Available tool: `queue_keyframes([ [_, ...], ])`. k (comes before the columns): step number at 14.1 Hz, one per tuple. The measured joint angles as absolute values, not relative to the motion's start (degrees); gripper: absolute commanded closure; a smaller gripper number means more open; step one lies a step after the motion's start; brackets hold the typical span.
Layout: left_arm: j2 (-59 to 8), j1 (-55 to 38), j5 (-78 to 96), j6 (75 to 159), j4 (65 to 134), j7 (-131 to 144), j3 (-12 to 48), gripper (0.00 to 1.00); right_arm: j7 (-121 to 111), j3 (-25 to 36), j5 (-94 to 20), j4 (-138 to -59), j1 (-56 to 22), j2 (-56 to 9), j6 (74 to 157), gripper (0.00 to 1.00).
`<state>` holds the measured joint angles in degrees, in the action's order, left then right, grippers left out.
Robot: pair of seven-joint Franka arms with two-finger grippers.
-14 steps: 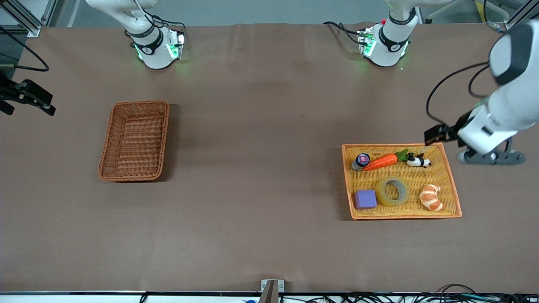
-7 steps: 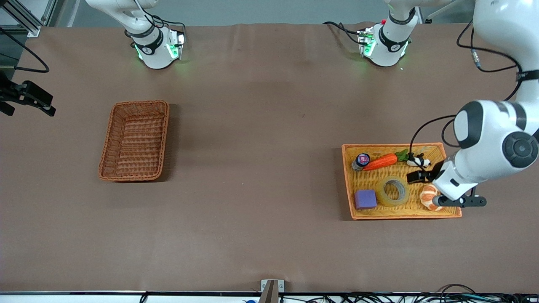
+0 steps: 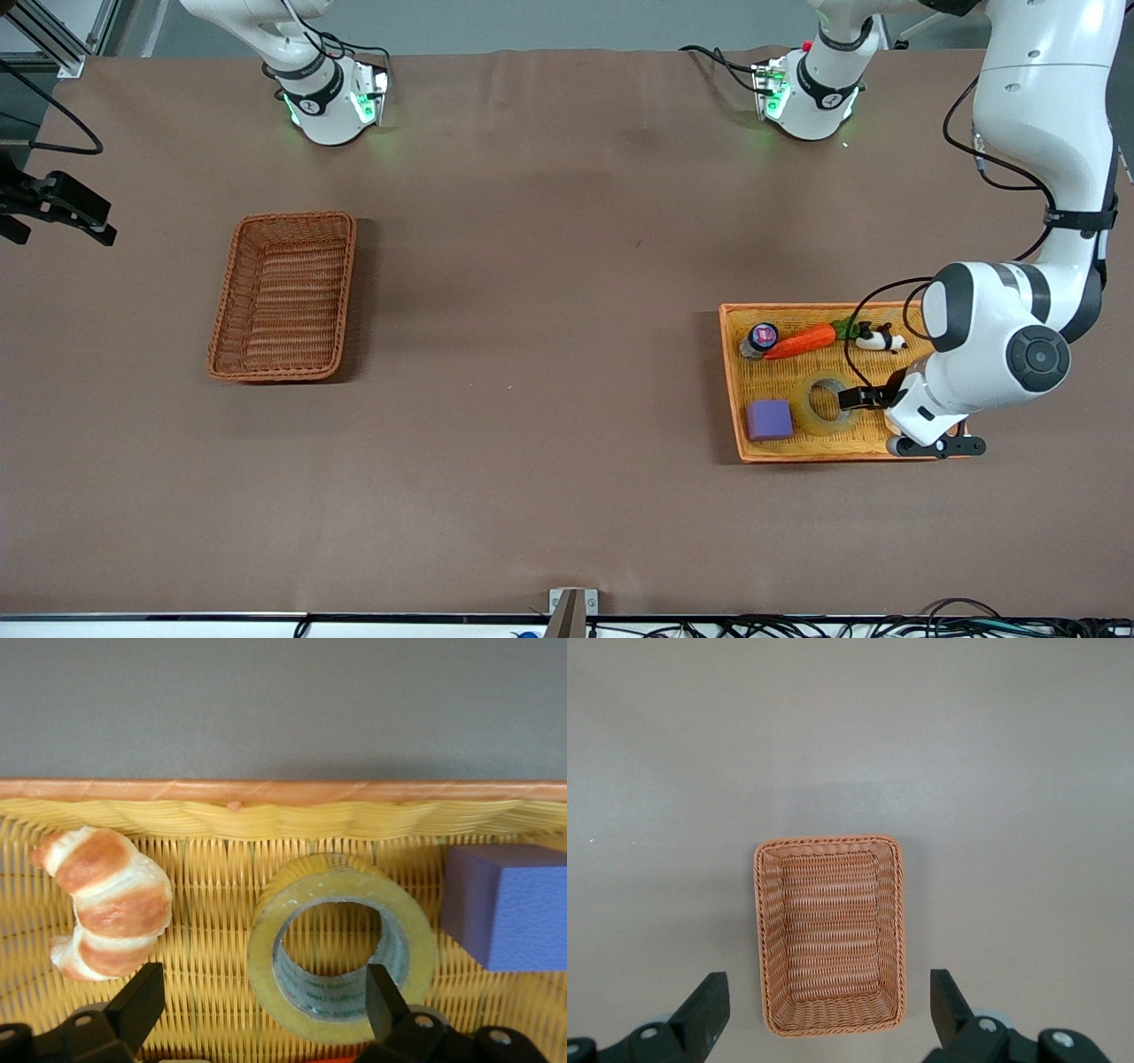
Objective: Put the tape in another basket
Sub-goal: 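Lower the left gripper onto the tape roll and close on its rim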
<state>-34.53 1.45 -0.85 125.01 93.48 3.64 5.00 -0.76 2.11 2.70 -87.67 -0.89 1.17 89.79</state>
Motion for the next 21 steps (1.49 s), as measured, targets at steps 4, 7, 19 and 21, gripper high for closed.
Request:
queue_keyframes([
  [4, -37.8, 1.6, -0.9, 127.2, 94.1, 3.6, 5.0, 0.0, -0.8, 2.1, 2.7, -87.7, -0.9, 1.2, 89.8, 0.0],
  [7, -38.5, 1.5, -0.9, 129.4, 96.0, 3.6, 5.1, 0.11, -0.8, 2.1, 2.7, -87.7, -0.9, 1.2, 89.8, 0.0],
  [19, -36.7, 1.6, -5.0, 131.6, 98.7, 3.5, 5.1, 1.0, -0.8, 2.0, 2.7, -87.7, -0.9, 1.1, 89.9, 0.0],
  [21, -32.1, 1.9, -5.0, 130.9, 100.6, 3.4, 5.1, 1.0, -0.8, 2.1, 2.7, -87.7, -0.9, 1.1, 89.9, 0.0],
])
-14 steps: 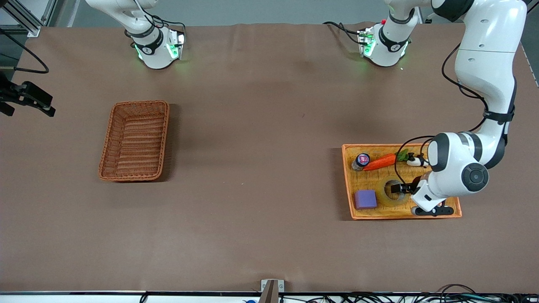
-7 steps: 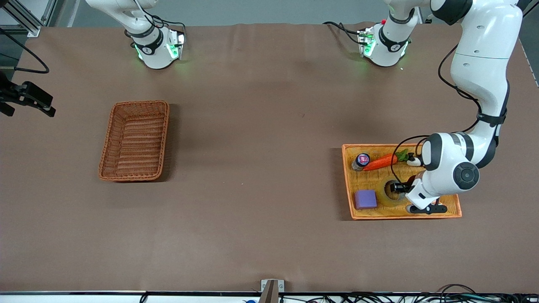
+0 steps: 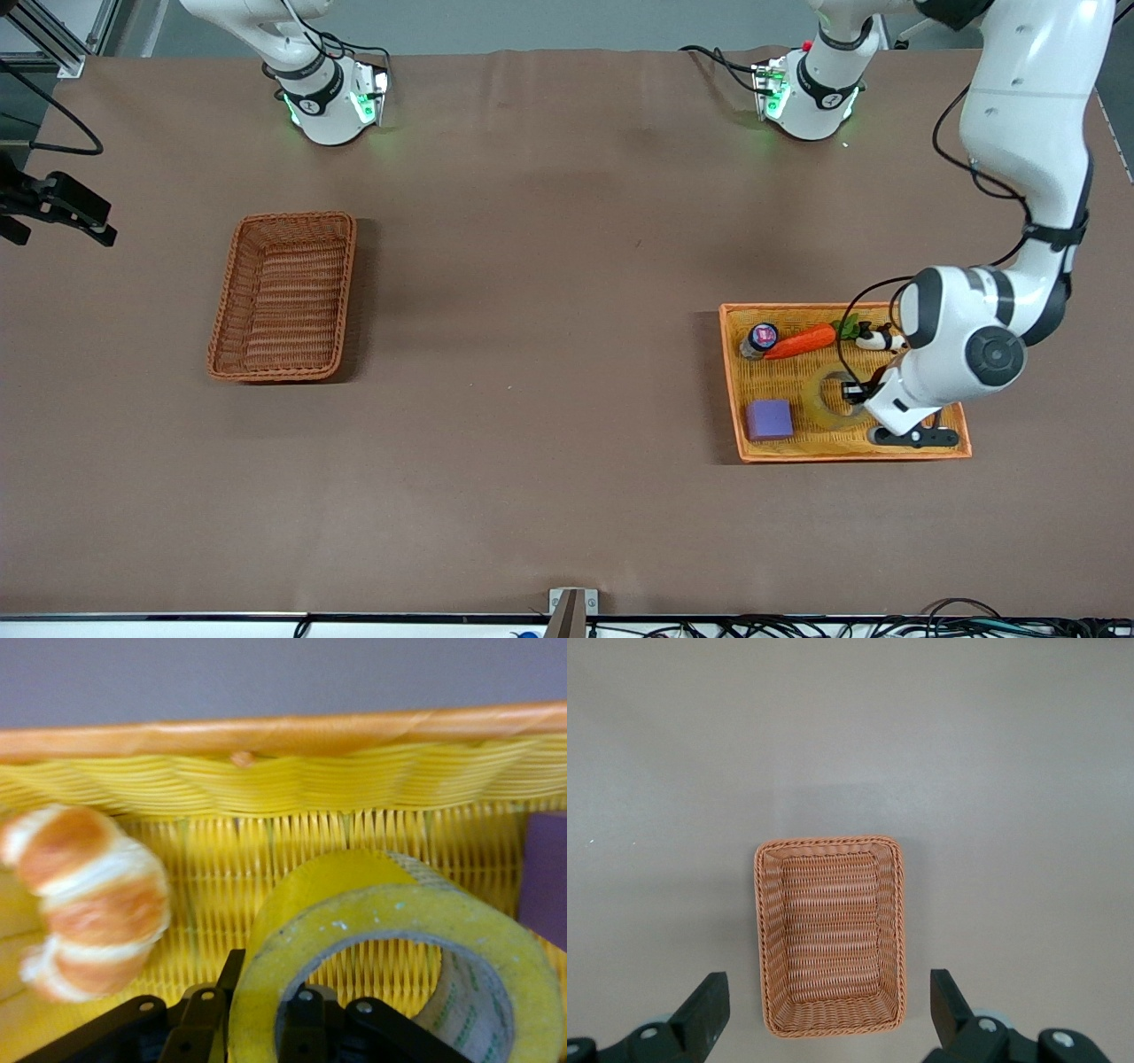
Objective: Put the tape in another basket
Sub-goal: 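Lower the left gripper onto the tape roll and close on its rim, then lift the tape with the left gripper toward the table middle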
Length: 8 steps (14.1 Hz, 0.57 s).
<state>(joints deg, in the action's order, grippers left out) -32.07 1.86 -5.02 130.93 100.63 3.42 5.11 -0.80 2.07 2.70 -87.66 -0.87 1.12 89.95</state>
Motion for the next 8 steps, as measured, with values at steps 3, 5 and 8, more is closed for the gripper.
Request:
queue_keyframes([
  [3, -23.9, 1.9, -5.1, 122.4, 101.5, 2.9, 7.0, 1.0, -0.8, 2.1, 2.7, -87.7, -0.9, 1.1, 90.0, 0.0],
  [5, -20.2, 1.7, -5.1, 119.6, 101.5, 2.8, 10.9, 1.0, -0.8, 2.1, 2.7, -87.7, -0.9, 1.1, 90.0, 0.0],
  [8, -19.8, 0.3, -5.1, 119.5, 100.7, 3.9, 19.0, 1.0, -0.8, 2.1, 2.7, -87.4, -0.8, 1.1, 90.4, 0.0],
])
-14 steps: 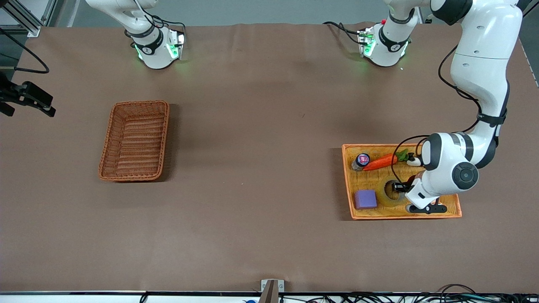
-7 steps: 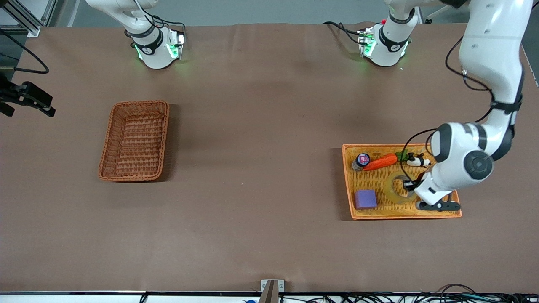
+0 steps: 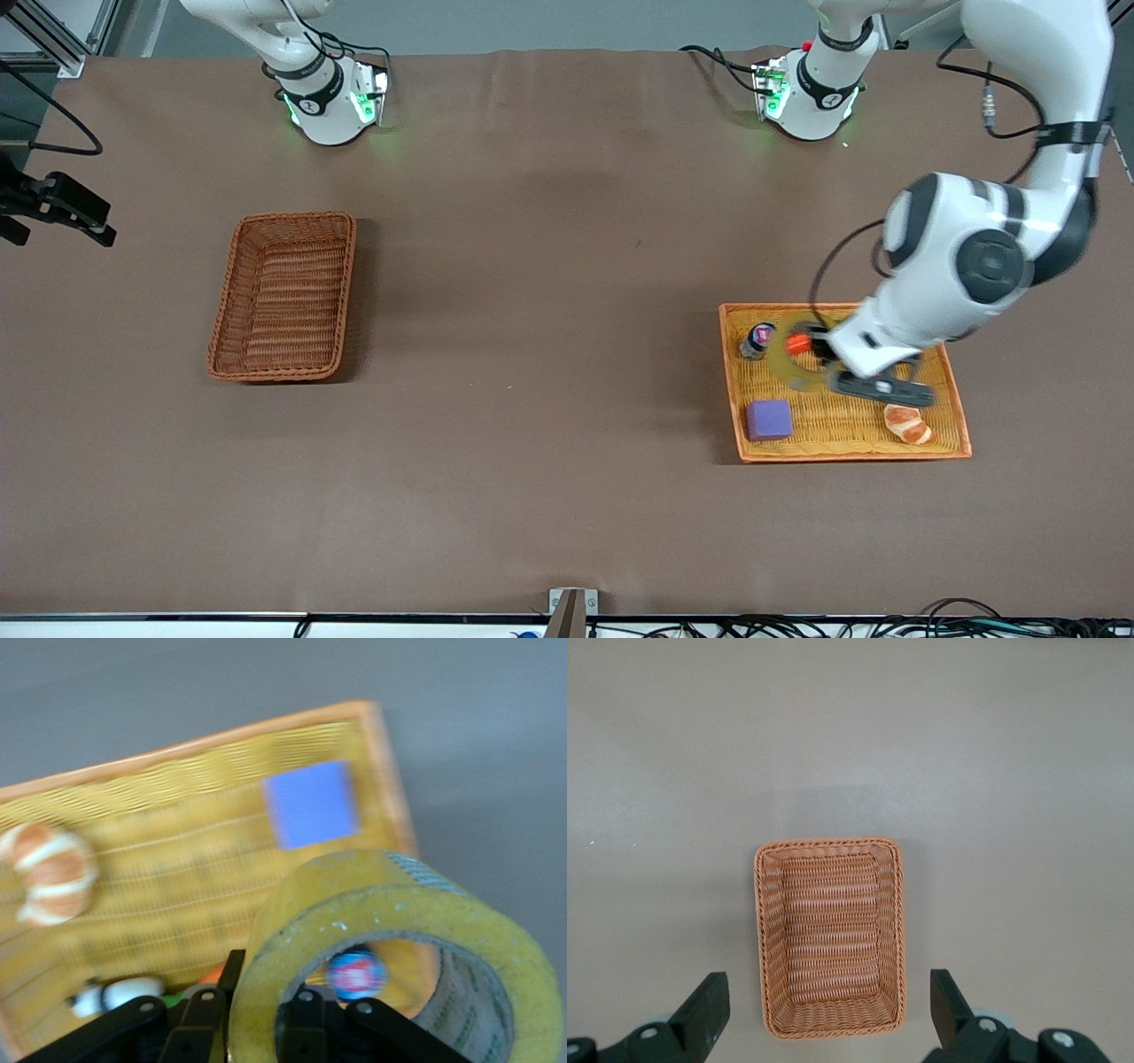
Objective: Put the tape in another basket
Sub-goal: 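Lift the tape with the left gripper toward the table middle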
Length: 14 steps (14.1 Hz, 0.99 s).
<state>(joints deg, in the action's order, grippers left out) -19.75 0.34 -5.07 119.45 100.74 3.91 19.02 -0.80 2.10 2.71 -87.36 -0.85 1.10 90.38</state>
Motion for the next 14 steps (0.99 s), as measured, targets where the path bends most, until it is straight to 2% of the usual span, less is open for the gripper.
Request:
queue_keyframes([
  [3, -24.5, -7.6, -5.1, 119.7, 96.0, 11.5, 21.1, 1.0, -0.8, 2.2, 2.7, -85.7, -0.6, 1.1, 90.8, 0.0],
  [8, -40.4, -26.7, -5.2, 120.5, 81.0, 29.3, 19.5, 1.0, -1.0, 1.9, 2.6, -85.0, -0.4, 0.0, 90.0, 0.0],
  [11, -48.7, -33.2, -5.2, 121.9, 71.4, 31.9, 18.2, 1.0, -1.0, 1.2, 2.5, -85.6, -1.8, -6.1, 92.9, 0.0],
  [14, -55.7, -36.8, -5.2, 126.8, 64.6, 33.4, 18.1, 1.0, -0.9, 1.0, 2.4, -89.2, -5.7, -11.3, 101.1, 0.0],
])
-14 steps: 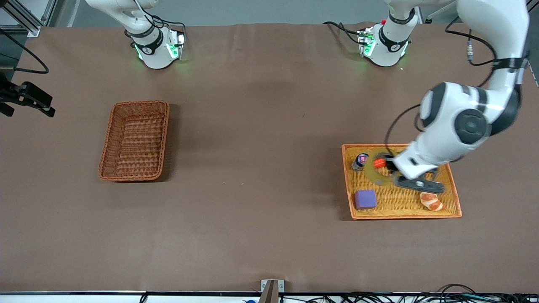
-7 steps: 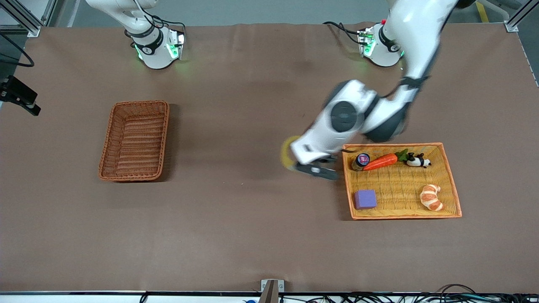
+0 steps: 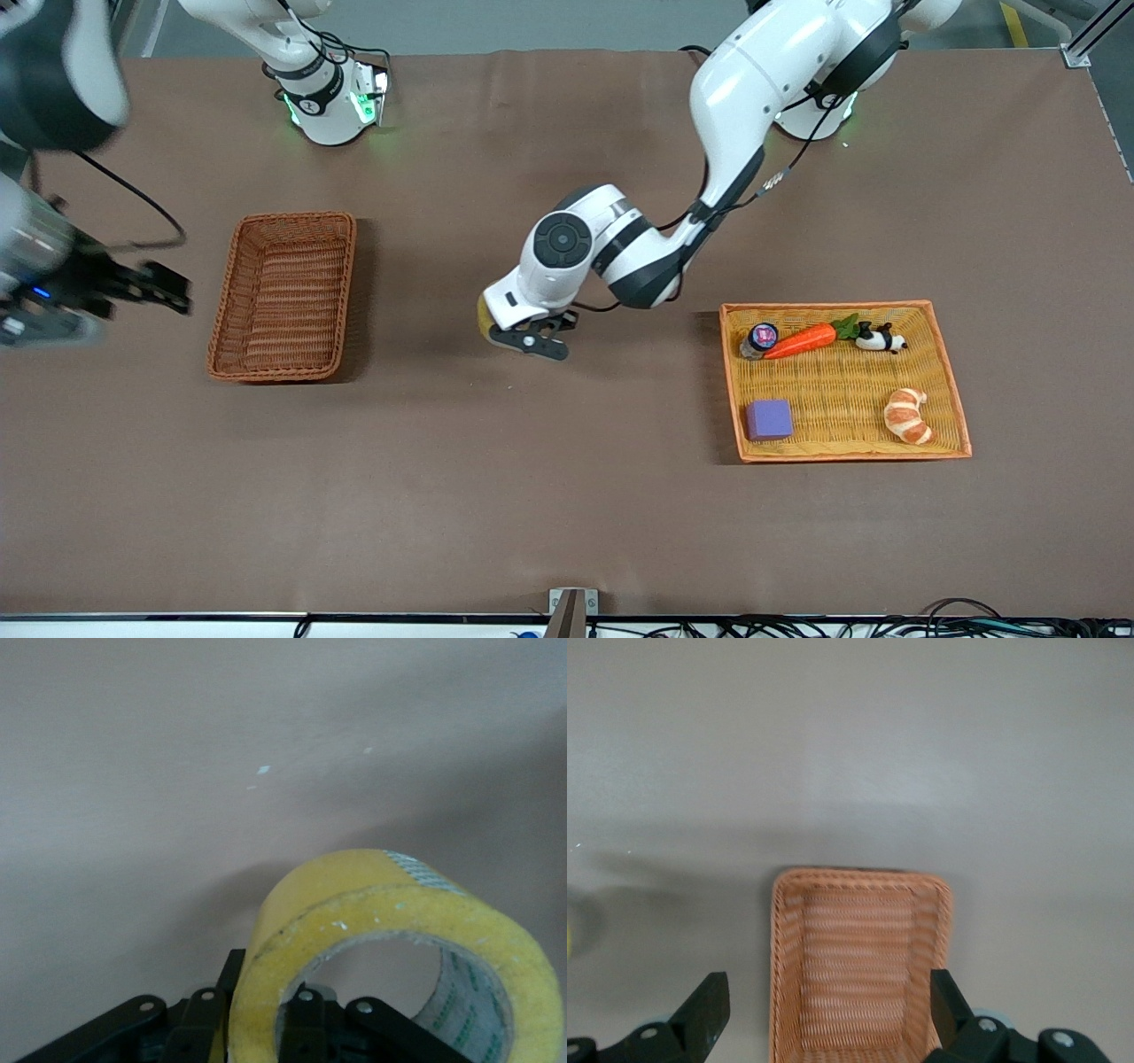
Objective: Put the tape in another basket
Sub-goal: 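Lift the tape with the left gripper toward the table middle, then hold the tape with the left gripper while the right gripper grasps it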
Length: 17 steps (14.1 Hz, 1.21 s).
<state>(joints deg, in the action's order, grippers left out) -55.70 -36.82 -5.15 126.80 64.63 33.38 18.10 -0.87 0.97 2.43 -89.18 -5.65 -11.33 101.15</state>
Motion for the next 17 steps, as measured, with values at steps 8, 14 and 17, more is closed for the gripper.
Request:
queue_keyframes([
  [8, -63.4, -39.9, -5.2, 131.2, 59.3, 33.8, 16.8, 0.29, 1.8, 0.8, 2.4, -103.1, -13.0, -17.4, 118.1, 0.0],
  [14, -60.7, -40.0, -5.2, 127.7, 57.3, 33.8, 15.6, 0.0, 10.6, 0.6, 0.4, -103.1, -20.4, -23.3, 122.0, 0.0],
  [17, -53.9, -36.9, -5.2, 118.4, 57.6, 33.8, 15.7, 0.0, 12.6, 0.6, -2.2, -103.1, -22.7, -25.6, 124.4, 0.0],
])
